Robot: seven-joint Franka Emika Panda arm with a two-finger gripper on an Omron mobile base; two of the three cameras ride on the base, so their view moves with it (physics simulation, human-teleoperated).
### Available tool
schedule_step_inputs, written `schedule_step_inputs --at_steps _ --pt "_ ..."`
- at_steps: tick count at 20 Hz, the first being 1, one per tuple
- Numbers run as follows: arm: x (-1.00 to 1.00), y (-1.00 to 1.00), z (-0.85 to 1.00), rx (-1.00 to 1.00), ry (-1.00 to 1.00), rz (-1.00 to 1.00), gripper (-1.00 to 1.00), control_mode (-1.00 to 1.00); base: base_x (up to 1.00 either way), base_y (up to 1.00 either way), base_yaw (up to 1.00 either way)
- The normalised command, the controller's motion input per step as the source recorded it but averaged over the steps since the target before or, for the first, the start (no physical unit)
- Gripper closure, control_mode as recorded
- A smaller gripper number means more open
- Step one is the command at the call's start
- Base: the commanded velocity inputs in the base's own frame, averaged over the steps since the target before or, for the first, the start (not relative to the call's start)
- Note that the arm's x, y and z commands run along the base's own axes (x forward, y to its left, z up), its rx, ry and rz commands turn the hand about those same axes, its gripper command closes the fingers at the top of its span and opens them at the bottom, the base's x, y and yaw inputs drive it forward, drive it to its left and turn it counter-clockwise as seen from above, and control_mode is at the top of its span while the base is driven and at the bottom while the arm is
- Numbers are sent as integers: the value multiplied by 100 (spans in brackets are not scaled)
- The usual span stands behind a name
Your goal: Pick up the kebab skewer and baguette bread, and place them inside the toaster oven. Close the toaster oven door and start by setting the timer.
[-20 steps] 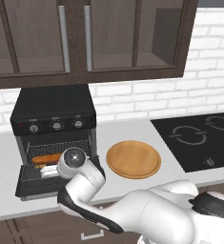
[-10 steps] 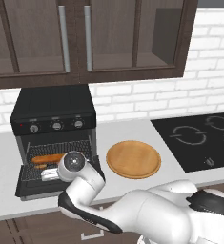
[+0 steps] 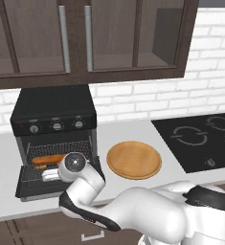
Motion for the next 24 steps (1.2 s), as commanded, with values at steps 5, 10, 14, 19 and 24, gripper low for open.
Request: schedule_step_inputs --at_steps 5,10,14,19,24 --pt "0 0 -17 0 0 0 -100 -100 0 0 0" --pt "4 0 -19 1 1 0 -100 -100 0 0 0" --pt "9 0 -7 1 1 0 -100 -100 0 0 0" --pt "21 0 0 0 0 0 -100 -100 0 0 0" --pt "29 0 0 0 0 0 -100 -100 0 0 0"
